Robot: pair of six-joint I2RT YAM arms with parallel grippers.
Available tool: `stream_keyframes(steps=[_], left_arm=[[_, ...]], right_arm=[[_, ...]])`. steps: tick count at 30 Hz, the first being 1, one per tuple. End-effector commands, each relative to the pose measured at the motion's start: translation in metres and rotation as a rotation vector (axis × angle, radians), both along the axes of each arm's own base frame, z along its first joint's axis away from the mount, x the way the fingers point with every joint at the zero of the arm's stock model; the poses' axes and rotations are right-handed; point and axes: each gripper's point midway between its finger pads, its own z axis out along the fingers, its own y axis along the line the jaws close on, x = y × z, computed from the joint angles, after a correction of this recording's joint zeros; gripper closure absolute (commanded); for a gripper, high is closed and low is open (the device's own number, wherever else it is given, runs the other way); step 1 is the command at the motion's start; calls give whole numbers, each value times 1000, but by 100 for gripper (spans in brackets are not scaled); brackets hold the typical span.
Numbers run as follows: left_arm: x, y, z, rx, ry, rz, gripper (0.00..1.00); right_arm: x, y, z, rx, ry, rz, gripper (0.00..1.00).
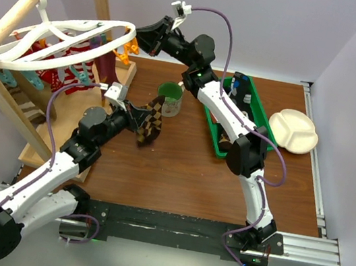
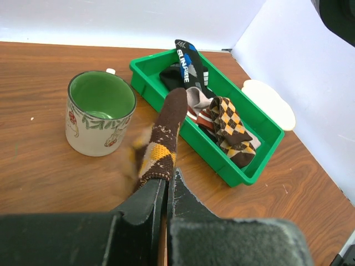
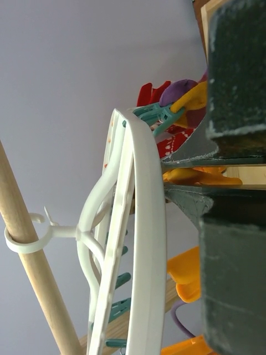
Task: Remove the socks clipped to the hanger
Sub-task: Remove the sock from the hanger.
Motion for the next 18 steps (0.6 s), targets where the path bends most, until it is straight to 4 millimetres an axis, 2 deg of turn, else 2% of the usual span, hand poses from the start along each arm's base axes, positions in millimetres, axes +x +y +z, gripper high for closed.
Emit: stream_keyframes(steps=[1, 4, 5, 9, 12, 14, 16, 17, 18], left_arm=[[-3, -1, 17, -6, -50, -12, 100], [-4, 0, 16, -5, -49, -12, 100], [-4, 0, 17, -5, -51, -12, 100], [-4, -1, 19, -8, -54, -15, 100], [-4, -1, 21, -8, -60, -17, 100], [-4, -1, 21, -7, -62, -20, 100], [-4, -3, 22, -7, -66, -26, 100], [-4, -3, 23, -5, -69, -28, 100], [-3, -3, 24, -5, -71, -29, 100]], right_arm=[[-12, -11, 30, 48, -57, -19, 92], [-12, -12, 30, 45, -61, -26, 69], [-13, -12, 30, 43, -60, -27, 55], [-11, -14, 25, 22, -64, -52, 34], [-12, -15, 23, 10, -68, -64, 24], [-12, -18, 23, -3, -65, -81, 20], [-6, -18, 12, -29, -51, -117, 15], [-7, -24, 17, -34, -48, -136, 14], [-2, -24, 3, -63, -31, -161, 14]])
